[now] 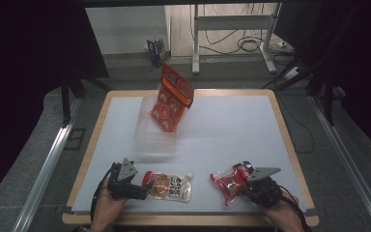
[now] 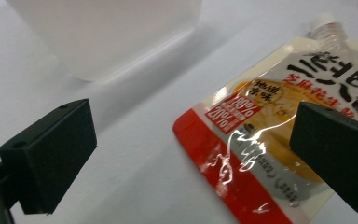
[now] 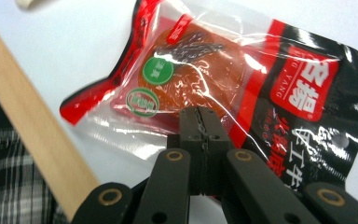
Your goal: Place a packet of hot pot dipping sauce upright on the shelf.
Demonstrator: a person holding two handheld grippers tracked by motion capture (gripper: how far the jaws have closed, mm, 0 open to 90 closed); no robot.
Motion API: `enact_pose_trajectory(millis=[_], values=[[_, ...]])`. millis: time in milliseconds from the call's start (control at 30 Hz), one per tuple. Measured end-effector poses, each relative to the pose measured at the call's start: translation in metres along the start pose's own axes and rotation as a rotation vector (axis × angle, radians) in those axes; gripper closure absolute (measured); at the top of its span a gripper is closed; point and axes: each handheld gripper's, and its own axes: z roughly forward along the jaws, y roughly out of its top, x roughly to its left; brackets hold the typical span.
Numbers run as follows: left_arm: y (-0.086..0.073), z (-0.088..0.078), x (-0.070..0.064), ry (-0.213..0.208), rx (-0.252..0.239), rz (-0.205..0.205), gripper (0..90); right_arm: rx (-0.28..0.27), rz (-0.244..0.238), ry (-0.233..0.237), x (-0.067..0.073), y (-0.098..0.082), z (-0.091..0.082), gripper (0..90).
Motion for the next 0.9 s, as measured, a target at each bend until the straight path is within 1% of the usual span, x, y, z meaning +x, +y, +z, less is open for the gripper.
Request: enact_pose_trajectory(millis=[67,133,200,267,367,433,567,600,667,700,800,833,900], values=[[0.002,0.002,-0.003,-0.019,-0.003,-0.003,0.9,-0.003,0.008,0.005,-0.001,0.006,0.004,88.7],[0.005,0.003,-0.006,-0.035,0.003,0.004,0.9,-0.007,0.004,0.007,-0.001,0.012,0.01,88.7],[0.009,0.005,-0.009,-0.055,-0.007,0.003,1.0,-0.008,0.01,0.007,-0.001,0.018,0.014,88.7],[0.013,0.006,-0.012,-0.068,-0.014,-0.003,1.9,-0.007,0.002,0.003,0.001,0.024,0.018,88.7],[0.021,0.011,-0.02,-0.118,-0.029,-0.017,4.5,-0.004,-0.002,0.005,0.003,0.025,0.02,88.7],[0.029,0.015,-0.029,-0.152,-0.037,-0.01,8.2,-0.007,0.006,0.019,0.004,0.024,0.018,88.4],[0.043,0.024,-0.046,-0.221,-0.062,0.01,23.6,-0.036,-0.005,0.024,0.005,0.021,0.01,81.2],[0.047,0.027,-0.052,-0.242,-0.064,0.025,28.4,-0.049,-0.005,0.023,0.003,0.021,0.008,79.5],[0.053,0.033,-0.06,-0.26,-0.061,0.046,37.3,-0.065,0.001,0.007,-0.001,0.019,0.004,76.1],[0.056,0.038,-0.065,-0.287,-0.058,0.054,42.2,-0.07,0.005,-0.003,-0.003,0.018,0.003,74.3],[0.064,0.05,-0.077,-0.326,-0.048,0.068,57.6,-0.077,0.015,-0.045,-0.009,0.013,-0.002,68.4],[0.066,0.053,-0.08,-0.343,-0.047,0.071,63.6,-0.081,0.011,-0.064,-0.012,0.011,-0.004,66.4],[0.071,0.059,-0.087,-0.366,-0.046,0.077,75.4,-0.089,0.02,-0.075,-0.017,0.008,-0.007,62.9]])
